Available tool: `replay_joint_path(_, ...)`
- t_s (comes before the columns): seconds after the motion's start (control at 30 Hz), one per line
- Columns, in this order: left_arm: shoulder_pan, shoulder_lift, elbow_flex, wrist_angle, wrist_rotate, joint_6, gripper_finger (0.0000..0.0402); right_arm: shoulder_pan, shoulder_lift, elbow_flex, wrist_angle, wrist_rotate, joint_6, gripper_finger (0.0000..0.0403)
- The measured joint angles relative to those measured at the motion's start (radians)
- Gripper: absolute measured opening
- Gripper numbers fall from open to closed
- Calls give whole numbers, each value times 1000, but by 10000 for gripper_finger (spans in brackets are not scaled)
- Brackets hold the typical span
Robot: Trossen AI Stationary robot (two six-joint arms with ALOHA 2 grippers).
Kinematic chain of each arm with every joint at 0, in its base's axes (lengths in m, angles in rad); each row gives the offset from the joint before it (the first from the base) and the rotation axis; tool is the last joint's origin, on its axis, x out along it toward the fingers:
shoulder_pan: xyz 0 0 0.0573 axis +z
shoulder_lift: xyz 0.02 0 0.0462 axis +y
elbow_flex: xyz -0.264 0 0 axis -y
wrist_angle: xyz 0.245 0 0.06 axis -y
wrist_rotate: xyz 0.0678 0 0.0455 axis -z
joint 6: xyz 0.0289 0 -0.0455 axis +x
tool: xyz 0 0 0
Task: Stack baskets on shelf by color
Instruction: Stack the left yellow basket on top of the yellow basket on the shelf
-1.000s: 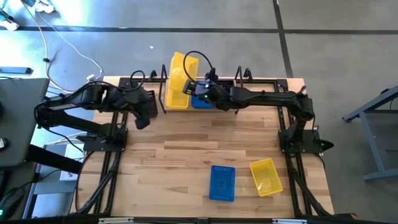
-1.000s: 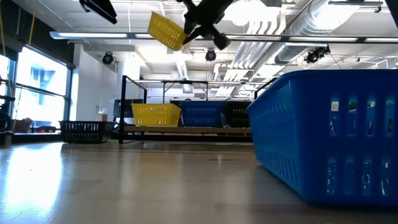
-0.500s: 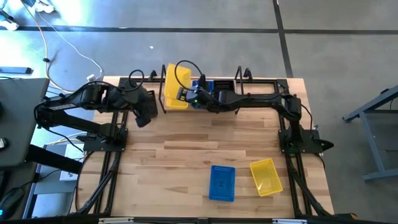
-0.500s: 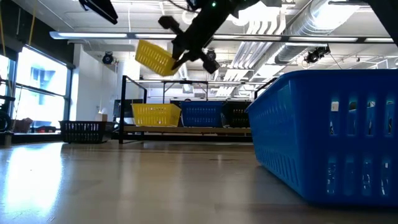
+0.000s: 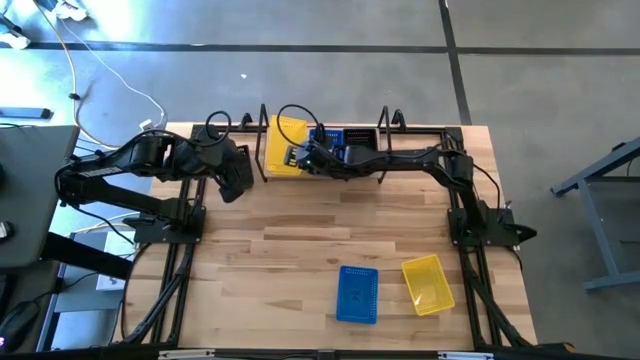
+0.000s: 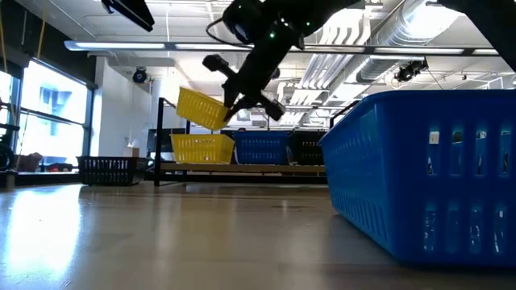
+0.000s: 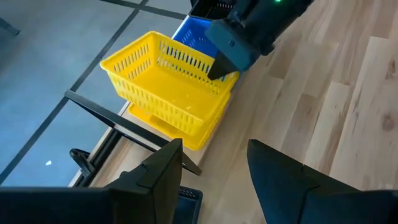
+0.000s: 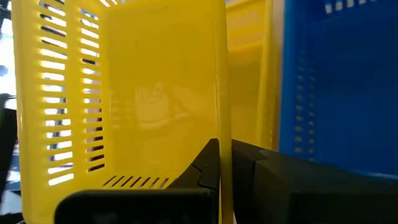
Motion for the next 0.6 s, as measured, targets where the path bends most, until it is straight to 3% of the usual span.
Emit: replay_joint_path(0.6, 0, 1, 0, 0, -23, 0, 170, -30, 15, 0, -31, -72, -29, 0)
